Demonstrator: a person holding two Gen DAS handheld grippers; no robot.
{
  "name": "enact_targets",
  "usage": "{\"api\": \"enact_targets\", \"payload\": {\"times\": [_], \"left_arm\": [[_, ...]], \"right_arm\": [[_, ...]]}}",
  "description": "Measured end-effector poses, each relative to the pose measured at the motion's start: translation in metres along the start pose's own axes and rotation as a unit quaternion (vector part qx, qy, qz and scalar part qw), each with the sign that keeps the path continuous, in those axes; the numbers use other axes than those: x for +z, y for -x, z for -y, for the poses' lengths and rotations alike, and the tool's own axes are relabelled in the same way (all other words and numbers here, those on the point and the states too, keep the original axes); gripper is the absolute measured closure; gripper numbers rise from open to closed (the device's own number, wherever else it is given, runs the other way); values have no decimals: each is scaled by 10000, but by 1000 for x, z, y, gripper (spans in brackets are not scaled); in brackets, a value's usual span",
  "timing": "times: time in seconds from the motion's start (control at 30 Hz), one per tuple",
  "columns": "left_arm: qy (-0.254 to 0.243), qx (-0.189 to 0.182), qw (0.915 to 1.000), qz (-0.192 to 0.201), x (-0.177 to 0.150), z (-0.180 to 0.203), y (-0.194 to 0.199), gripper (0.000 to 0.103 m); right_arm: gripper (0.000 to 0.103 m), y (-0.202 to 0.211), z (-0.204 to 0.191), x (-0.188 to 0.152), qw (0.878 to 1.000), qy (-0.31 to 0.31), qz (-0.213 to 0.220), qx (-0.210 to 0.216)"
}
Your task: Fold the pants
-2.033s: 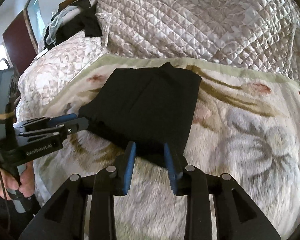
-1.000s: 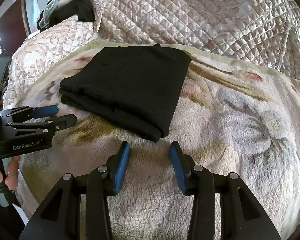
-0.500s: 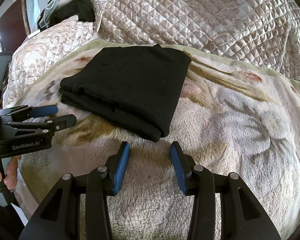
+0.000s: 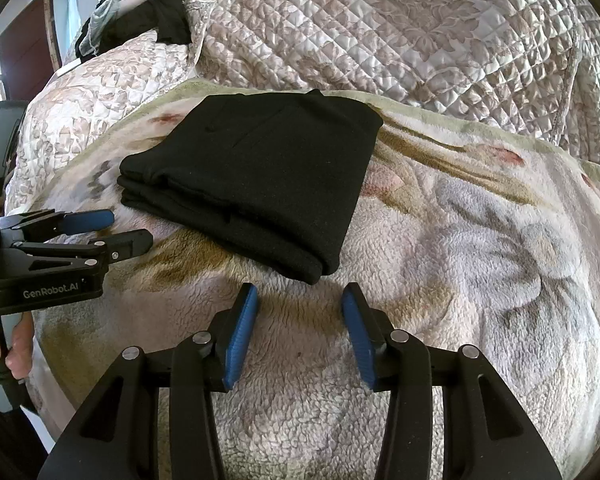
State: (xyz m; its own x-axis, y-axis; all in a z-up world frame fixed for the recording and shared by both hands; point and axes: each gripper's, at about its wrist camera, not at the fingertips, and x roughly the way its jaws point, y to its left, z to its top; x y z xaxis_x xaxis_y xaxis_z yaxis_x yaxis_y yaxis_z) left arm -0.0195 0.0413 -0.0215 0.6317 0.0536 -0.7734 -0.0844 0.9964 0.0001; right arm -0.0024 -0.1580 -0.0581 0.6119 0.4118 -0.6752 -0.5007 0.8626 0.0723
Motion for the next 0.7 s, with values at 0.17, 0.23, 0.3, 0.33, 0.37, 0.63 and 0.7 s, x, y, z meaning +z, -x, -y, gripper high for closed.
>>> {"api": "enact_targets", "payload": {"times": [0.17,0.23,0.3,0.33,0.37,0.63,0.7], "left_arm": [[-6,6,10000,-5,0,-1,0,33],[-6,3,10000,-7,-1,-1,-1,33],[-5,2,10000,-8,0,0,0,32],[-7,2,10000,-9,0,0,-1,32],[-9,5,10000,-8,0,0,0,32],[2,-9,10000,-41,-1,-1,-1,30],[1,-6,10000,-45,-1,0,-1,30]], "right_arm": [[57,0,0,0,10000,1,3,-3],[57,0,0,0,10000,-1,5,-2],[57,0,0,0,10000,-1,6,-4],[57,0,0,0,10000,0,7,-6],[57,0,0,0,10000,1,7,-7],[56,0,0,0,10000,2,15,-8],[56,0,0,-1,10000,1,16,-6]]}}
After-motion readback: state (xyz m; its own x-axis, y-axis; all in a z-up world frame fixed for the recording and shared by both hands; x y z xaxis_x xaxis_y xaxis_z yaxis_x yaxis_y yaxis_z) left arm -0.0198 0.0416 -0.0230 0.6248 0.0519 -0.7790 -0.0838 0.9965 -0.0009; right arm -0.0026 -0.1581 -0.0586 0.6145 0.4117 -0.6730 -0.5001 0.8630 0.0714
